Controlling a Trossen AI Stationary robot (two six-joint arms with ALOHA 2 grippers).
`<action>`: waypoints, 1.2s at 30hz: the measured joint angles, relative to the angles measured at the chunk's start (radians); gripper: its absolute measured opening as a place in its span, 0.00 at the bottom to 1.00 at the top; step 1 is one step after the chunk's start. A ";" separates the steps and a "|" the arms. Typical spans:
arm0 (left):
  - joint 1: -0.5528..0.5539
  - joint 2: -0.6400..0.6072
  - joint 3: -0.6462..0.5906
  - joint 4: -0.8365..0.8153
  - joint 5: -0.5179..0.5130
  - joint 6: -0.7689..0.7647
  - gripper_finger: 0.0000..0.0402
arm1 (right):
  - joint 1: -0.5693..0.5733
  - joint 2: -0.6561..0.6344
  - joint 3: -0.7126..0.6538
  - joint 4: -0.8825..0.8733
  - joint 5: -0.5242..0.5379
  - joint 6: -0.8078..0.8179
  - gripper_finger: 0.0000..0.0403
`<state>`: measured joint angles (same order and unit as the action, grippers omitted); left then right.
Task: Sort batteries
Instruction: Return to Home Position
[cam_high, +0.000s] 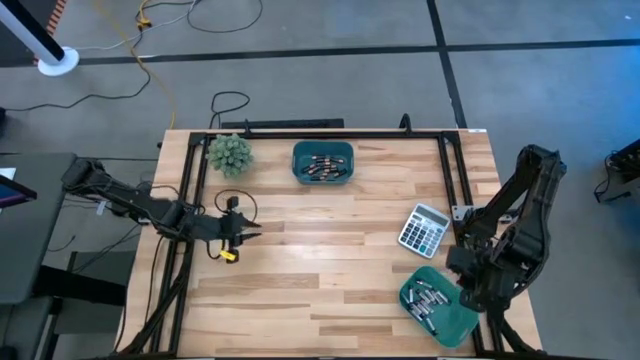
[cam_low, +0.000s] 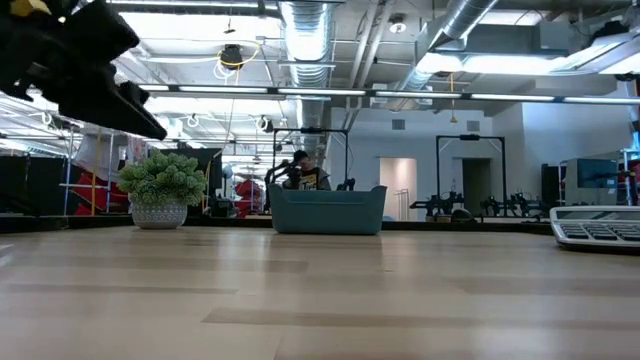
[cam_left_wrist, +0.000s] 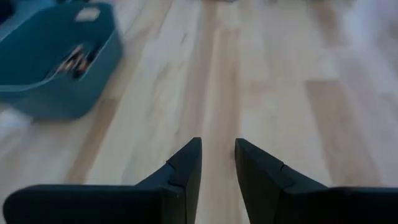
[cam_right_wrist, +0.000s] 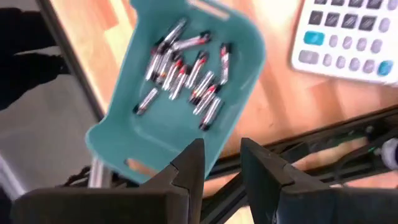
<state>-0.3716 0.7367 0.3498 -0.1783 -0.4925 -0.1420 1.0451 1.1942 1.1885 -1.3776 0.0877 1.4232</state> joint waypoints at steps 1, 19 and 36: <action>0.013 -0.022 -0.038 0.066 0.026 0.023 0.23 | 0.000 -0.003 0.000 -0.010 0.014 -0.001 0.29; 0.323 -0.735 -0.334 0.250 0.411 0.161 0.23 | 0.000 -0.102 0.000 -0.053 0.473 -0.019 0.29; 0.361 -0.717 -0.333 0.198 0.456 0.170 0.23 | -0.338 -0.234 -0.171 0.315 0.766 -0.483 0.29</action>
<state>-0.0105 0.0192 0.0169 0.0196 -0.0369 0.0282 0.7069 0.9605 1.0171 -1.0623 0.8536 0.9399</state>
